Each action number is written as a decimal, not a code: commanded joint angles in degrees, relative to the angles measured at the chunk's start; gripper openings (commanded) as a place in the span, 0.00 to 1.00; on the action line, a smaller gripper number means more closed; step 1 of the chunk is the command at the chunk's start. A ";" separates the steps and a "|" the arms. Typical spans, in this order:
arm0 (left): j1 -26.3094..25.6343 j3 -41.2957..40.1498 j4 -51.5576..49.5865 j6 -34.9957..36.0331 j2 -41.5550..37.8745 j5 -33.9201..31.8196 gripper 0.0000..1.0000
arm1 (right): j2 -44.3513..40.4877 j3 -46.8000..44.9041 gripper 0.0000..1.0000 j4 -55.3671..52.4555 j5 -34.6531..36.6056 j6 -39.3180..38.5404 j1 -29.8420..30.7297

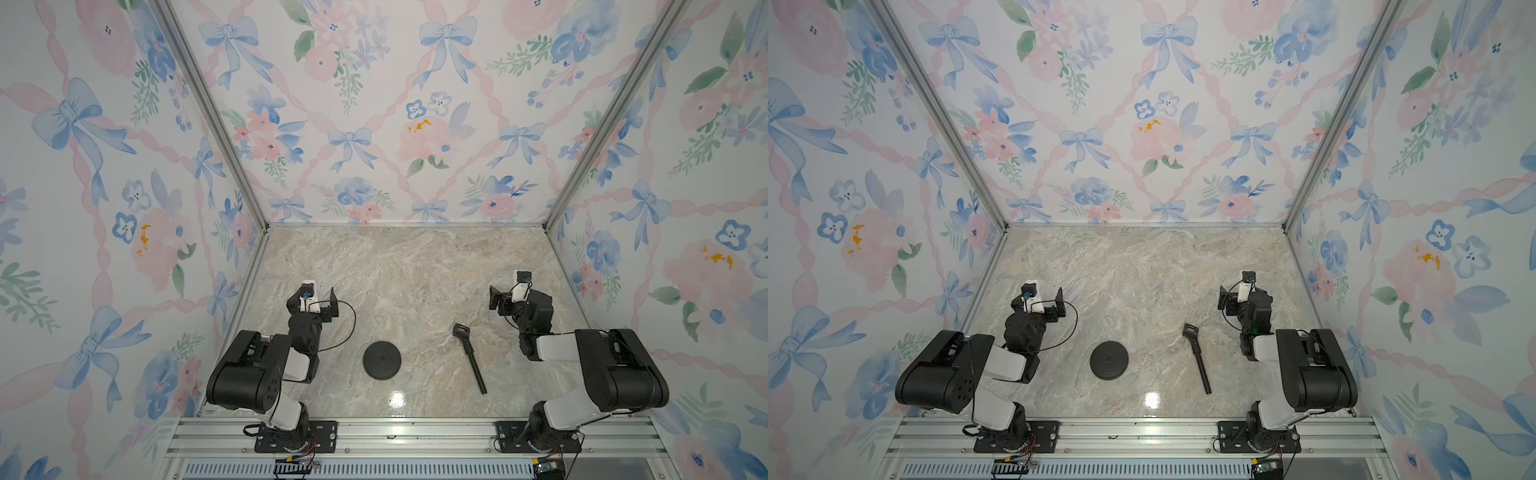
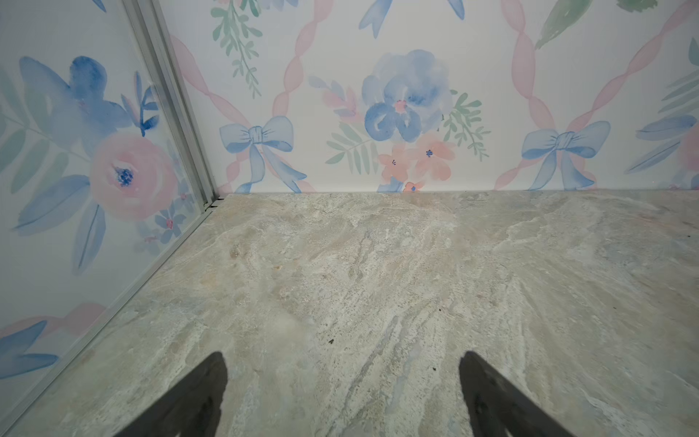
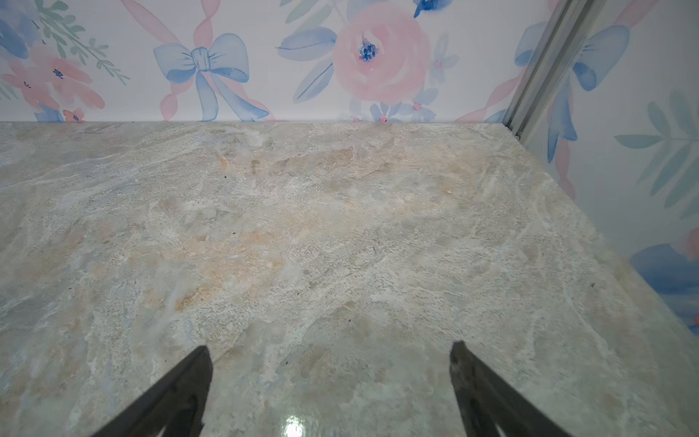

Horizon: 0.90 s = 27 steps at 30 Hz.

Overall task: Assemble a microphone stand
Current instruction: Move the microphone stand base to the center of the board.

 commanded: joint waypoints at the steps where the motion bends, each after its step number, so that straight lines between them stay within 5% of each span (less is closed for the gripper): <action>1: 0.11 0.48 -0.01 0.41 0.13 -0.03 0.98 | 0.26 0.24 0.99 0.91 0.88 -0.09 0.41; 13: 1.25 0.87 -1.16 0.80 -1.01 4.45 0.98 | -0.20 -2.16 0.99 5.75 -0.68 3.03 -2.22; 20: -3.37 1.03 -12.74 5.35 -14.78 2.58 0.98 | -11.90 -5.09 0.99 0.48 -0.99 3.02 -2.65; 27: -4.51 1.16 -14.78 6.82 -17.93 1.11 0.98 | -14.32 -4.63 0.99 -1.84 -1.85 1.91 -2.13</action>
